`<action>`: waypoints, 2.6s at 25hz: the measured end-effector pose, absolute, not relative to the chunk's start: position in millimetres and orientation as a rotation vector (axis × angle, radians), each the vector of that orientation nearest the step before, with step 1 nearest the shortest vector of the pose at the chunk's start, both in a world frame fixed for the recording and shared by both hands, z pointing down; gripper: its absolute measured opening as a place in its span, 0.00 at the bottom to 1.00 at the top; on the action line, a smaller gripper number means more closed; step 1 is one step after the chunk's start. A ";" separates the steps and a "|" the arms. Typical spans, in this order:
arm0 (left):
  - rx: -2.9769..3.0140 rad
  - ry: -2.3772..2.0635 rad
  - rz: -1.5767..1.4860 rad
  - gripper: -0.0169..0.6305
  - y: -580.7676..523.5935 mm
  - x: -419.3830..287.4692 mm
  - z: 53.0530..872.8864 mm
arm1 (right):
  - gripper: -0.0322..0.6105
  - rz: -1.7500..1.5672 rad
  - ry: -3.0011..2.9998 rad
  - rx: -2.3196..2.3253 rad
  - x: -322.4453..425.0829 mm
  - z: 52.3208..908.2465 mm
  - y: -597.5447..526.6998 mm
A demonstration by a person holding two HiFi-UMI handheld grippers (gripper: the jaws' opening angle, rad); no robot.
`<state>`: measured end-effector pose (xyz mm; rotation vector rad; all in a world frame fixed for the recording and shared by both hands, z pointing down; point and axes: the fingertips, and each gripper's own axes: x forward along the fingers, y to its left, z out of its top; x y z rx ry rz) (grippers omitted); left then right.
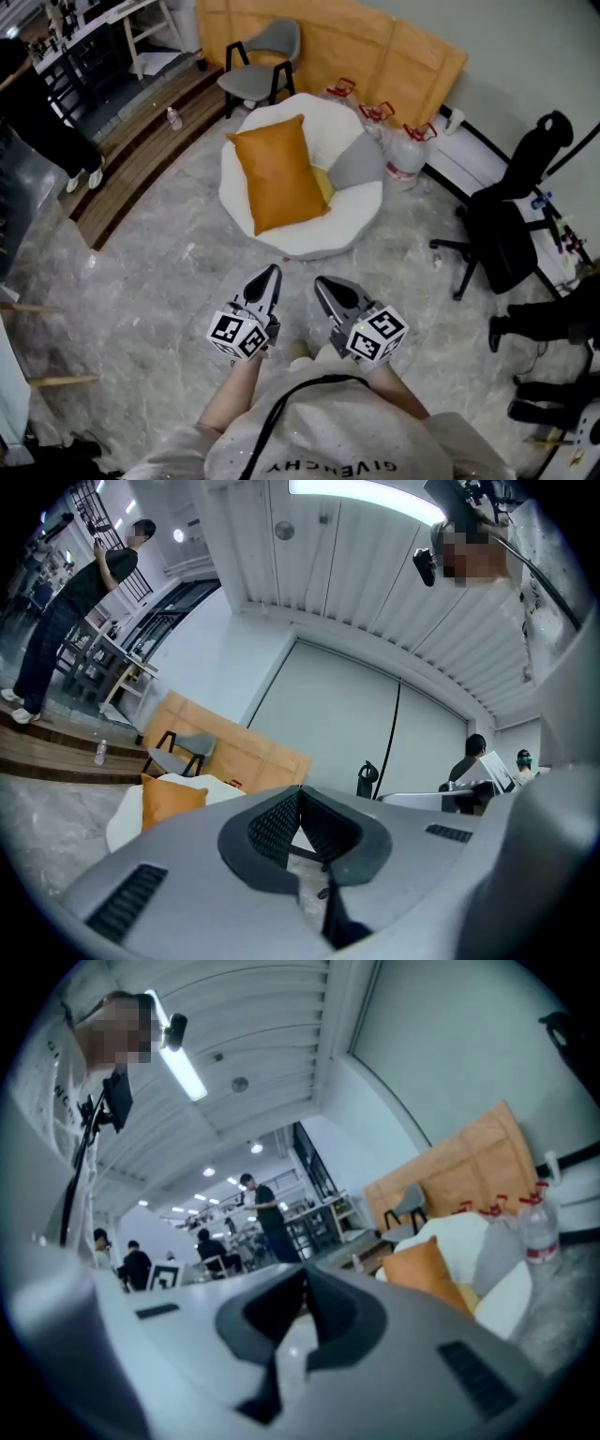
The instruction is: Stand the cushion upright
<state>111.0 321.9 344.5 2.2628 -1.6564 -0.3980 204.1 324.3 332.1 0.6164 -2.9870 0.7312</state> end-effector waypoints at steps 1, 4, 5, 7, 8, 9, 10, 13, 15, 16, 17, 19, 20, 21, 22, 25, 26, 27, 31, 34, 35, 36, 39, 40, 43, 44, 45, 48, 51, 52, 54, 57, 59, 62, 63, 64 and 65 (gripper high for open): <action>2.254 -1.663 -0.399 0.06 319.8 106.0 346.1 | 0.08 0.731 -2.987 0.614 200.2 333.1 320.7; 2.229 -1.679 -0.405 0.06 312.0 94.3 348.9 | 0.08 0.734 -2.983 0.596 190.4 334.5 309.0; 2.226 -1.682 -0.405 0.06 308.8 91.7 349.5 | 0.08 0.737 -2.980 0.585 187.6 335.0 305.0; 2.220 -1.687 -0.405 0.06 301.3 86.3 349.6 | 0.08 0.744 -2.973 0.563 181.3 336.8 296.5; 2.216 -1.692 -0.404 0.06 297.1 82.6 350.1 | 0.08 0.749 -2.971 0.555 177.5 338.0 291.6; 2.211 -1.698 -0.403 0.06 292.5 78.3 351.2 | 0.08 0.753 -2.971 0.548 173.4 339.6 286.2; 2.207 -1.706 -0.400 0.06 287.4 73.5 352.8 | 0.08 0.753 -2.973 0.542 169.0 341.1 280.1; 2.199 -1.739 -0.389 0.06 265.8 56.4 355.3 | 0.08 0.741 -2.987 0.507 151.9 343.4 256.9; 2.199 -1.744 -0.387 0.06 249.3 45.8 354.5 | 0.08 0.730 -2.987 0.480 138.6 343.5 240.4; 2.198 -1.743 -0.388 0.06 241.0 41.3 353.6 | 0.08 0.725 -2.985 0.468 131.9 343.2 231.9; 2.198 -1.739 -0.388 0.06 232.4 37.0 352.4 | 0.08 0.720 -2.984 0.457 125.3 342.4 223.1; 2.202 -1.728 -0.389 0.06 214.3 28.5 350.9 | 0.08 0.708 -2.987 0.440 112.3 341.2 205.4; 2.200 -1.725 -0.390 0.06 204.9 23.8 351.6 | 0.08 0.708 -2.987 0.432 106.2 341.8 196.6; 2.196 -1.725 -0.391 0.06 195.2 18.7 353.1 | 0.08 0.712 -2.984 0.425 100.4 343.4 187.9; 2.192 -1.728 -0.393 0.06 185.5 13.4 354.8 | 0.08 0.715 -2.978 0.417 94.9 345.9 179.2; 2.183 -1.729 -0.393 0.06 157.8 0.5 358.8 | 0.08 0.719 -2.960 0.405 81.5 353.8 152.0; 2.183 -1.728 -0.391 0.06 149.2 -3.4 360.3 | 0.08 0.724 -2.957 0.408 77.5 355.7 142.6; 2.179 -1.729 -0.389 0.06 140.7 -8.2 362.0 | 0.08 0.731 -2.953 0.411 73.1 357.3 133.5; 2.153 -1.743 -0.390 0.06 108.1 -31.0 369.8 | 0.08 0.743 -2.939 0.404 53.5 362.4 100.3; 2.148 -1.738 -0.389 0.06 86.7 -40.1 378.5 | 0.08 0.736 -2.935 0.399 42.7 368.6 76.9; 2.149 -1.736 -0.390 0.06 80.2 -41.7 382.6 | 0.08 0.736 -2.934 0.404 40.3 371.4 69.2; 2.146 -1.736 -0.391 0.06 73.7 -43.2 387.2 | 0.08 0.737 -2.932 0.409 38.1 374.5 61.4; 2.122 -1.735 -0.387 0.06 55.5 -47.4 399.3 | 0.08 0.747 -2.921 0.413 31.2 382.8 42.3; 2.114 -1.734 -0.383 0.06 50.6 -48.8 402.4 | 0.08 0.752 -2.918 0.414 28.9 384.7 37.8; 2.115 -1.733 -0.361 0.06 38.4 -52.5 407.5 | 0.08 0.767 -2.920 0.419 23.8 386.3 26.0; 2.113 -1.733 -0.356 0.06 35.7 -53.4 408.9 | 0.08 0.776 -2.920 0.424 23.2 386.4 22.9; 2.108 -1.733 -0.354 0.06 33.7 -54.3 410.7 | 0.08 0.787 -2.919 0.430 23.3 387.3 20.7; 2.086 -1.731 -0.345 0.06 26.5 -59.4 417.9 | 0.08 0.811 -2.911 0.446 24.9 396.5 16.5; 2.089 -1.730 -0.334 0.06 15.2 -66.3 423.8 | 0.08 0.832 -2.893 0.480 25.6 406.2 9.0; 2.093 -1.728 -0.331 0.06 11.9 -68.9 424.4 | 0.08 0.847 -2.885 0.494 24.5 407.8 6.8; 2.096 -1.720 -0.331 0.06 5.2 -75.1 424.6 | 0.08 0.876 -2.873 0.519 20.2 411.2 2.5; 2.092 -1.698 -0.331 0.07 -6.2 -87.3 429.2 | 0.08 0.903 -2.865 0.556 7.3 416.9 -7.4; 2.089 -1.683 -0.323 0.07 -15.5 -97.1 436.0 | 0.08 0.896 -2.858 0.572 -4.4 418.5 -16.5; 2.082 -1.680 -0.305 0.07 -33.3 -118.7 444.8 | 0.08 0.880 -2.846 0.566 -28.2 423.7 -31.5; 2.079 -1.677 -0.302 0.07 -39.2 -126.3 447.2 | 0.08 0.878 -2.838 0.566 -36.9 426.7 -36.8; 2.077 -1.673 -0.300 0.07 -45.4 -133.7 449.8 | 0.08 0.876 -2.833 0.569 -45.7 430.0 -42.8; 2.078 -1.668 -0.296 0.07 -52.0 -141.0 452.7 | 0.08 0.877 -2.830 0.575 -54.7 433.4 -49.4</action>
